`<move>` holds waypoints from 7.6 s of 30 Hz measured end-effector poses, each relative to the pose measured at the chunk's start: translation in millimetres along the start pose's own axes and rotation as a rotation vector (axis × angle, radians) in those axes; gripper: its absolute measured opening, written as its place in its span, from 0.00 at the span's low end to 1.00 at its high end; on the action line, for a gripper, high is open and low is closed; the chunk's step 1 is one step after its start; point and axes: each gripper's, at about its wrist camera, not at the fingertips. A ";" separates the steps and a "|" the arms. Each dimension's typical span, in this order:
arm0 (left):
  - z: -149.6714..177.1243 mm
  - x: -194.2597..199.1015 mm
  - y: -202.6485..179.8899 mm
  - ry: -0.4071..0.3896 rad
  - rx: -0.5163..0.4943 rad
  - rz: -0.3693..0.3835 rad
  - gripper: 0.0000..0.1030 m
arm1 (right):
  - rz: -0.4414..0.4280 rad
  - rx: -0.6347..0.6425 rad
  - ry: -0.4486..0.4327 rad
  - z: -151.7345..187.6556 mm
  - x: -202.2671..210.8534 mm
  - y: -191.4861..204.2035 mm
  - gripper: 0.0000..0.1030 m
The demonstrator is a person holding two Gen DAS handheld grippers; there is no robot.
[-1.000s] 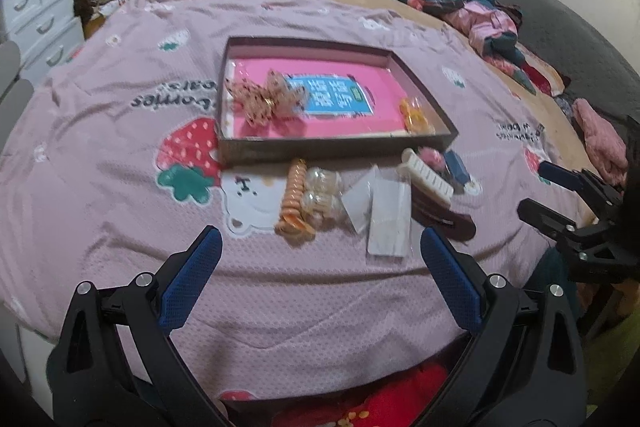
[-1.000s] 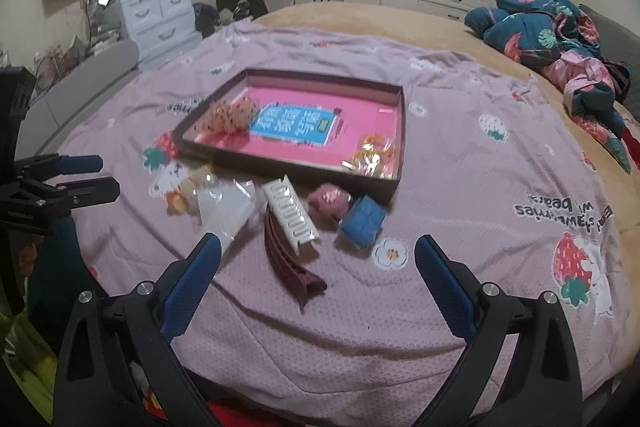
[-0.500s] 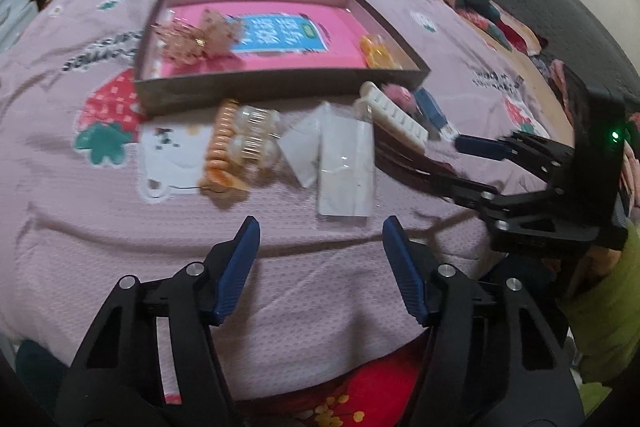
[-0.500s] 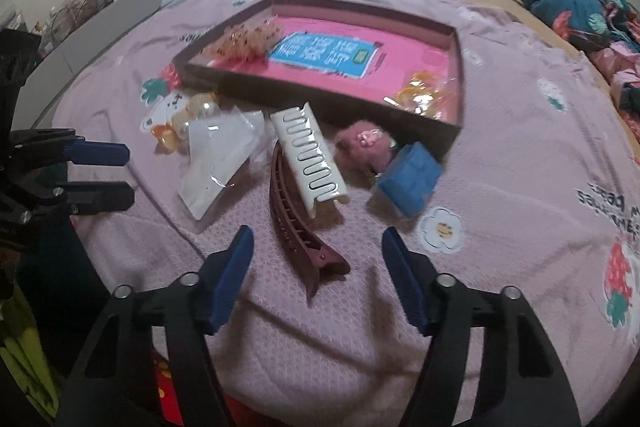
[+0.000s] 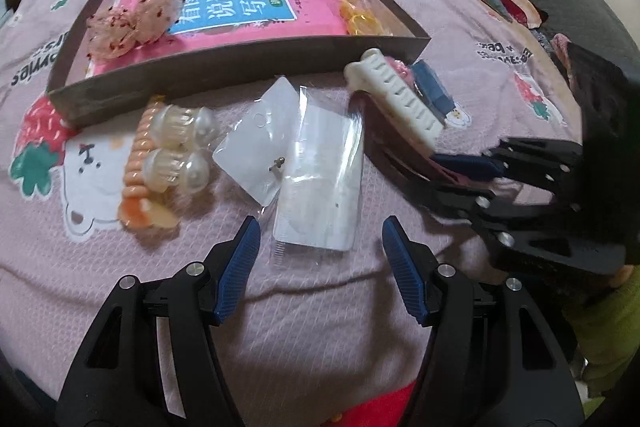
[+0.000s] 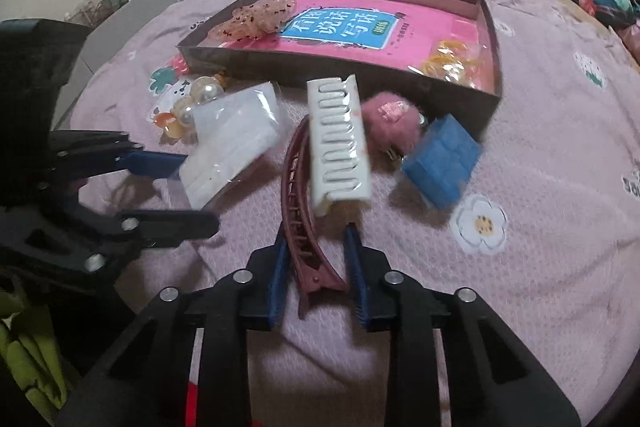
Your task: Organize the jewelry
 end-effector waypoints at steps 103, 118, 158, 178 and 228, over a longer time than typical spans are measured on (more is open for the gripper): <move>-29.5 96.6 41.2 -0.185 -0.029 -0.057 0.14 | 0.001 -0.079 -0.331 -132.5 82.2 -9.4 0.11; -126.8 32.5 74.1 -0.151 0.050 -0.057 0.13 | 0.031 -0.177 -0.281 -174.0 46.2 -69.4 0.11; -71.5 104.7 104.9 -0.270 0.264 -0.077 0.83 | 0.097 -0.262 -0.374 -119.8 82.4 -57.1 0.83; -43.7 175.4 85.9 -0.421 0.245 -0.091 0.91 | 0.136 -0.178 -0.539 -89.6 168.8 -5.5 0.87; 24.8 103.4 35.7 -0.192 0.091 -0.109 0.90 | 0.167 -0.096 -0.333 -1.0 112.8 20.5 0.87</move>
Point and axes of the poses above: each gripper's, at about its wrist camera, not at the fingertips, and x roughly against the way its jaws point, y to its left, z to its underside, and after that the axes turned 6 degrees about y, right-handed
